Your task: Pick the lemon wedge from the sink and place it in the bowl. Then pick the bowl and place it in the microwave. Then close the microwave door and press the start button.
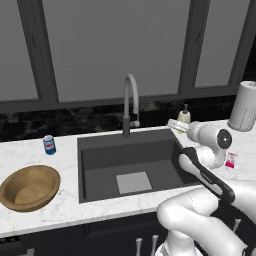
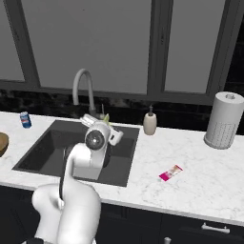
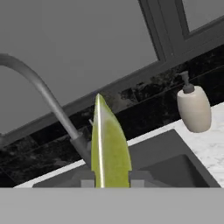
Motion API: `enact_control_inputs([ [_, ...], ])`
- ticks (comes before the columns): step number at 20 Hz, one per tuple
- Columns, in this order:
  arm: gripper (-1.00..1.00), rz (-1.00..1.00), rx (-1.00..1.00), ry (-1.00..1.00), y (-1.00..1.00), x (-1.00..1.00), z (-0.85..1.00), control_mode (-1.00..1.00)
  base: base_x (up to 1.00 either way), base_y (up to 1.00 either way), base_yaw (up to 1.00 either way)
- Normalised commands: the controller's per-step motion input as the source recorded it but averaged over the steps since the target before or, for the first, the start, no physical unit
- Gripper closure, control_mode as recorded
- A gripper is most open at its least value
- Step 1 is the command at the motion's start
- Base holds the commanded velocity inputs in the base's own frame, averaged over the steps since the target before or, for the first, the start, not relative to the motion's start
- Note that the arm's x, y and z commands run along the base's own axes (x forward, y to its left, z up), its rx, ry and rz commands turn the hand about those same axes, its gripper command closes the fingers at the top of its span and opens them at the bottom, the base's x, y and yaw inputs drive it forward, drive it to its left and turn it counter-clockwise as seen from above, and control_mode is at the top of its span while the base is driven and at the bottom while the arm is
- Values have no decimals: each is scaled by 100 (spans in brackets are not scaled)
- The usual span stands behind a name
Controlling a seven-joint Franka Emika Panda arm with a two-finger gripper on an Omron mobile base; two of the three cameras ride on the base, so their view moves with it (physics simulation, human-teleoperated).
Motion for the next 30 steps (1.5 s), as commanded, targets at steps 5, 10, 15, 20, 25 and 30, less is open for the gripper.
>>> enact_control_inputs([
  [5,100,-1,2,13,14,-81,83,-100,0,0,0],
  [10,100,7,-4,33,85,-63,41,-100,0,0,0],
  [15,100,1,-28,15,100,-53,20,-100,0,0,0],
  [20,100,0,-23,25,100,-22,0,-100,0,0,0],
  [25,100,0,-16,33,100,-1,0,-100,0,0,0],
  [30,100,3,-6,45,95,0,-10,-100,0,0,0],
])
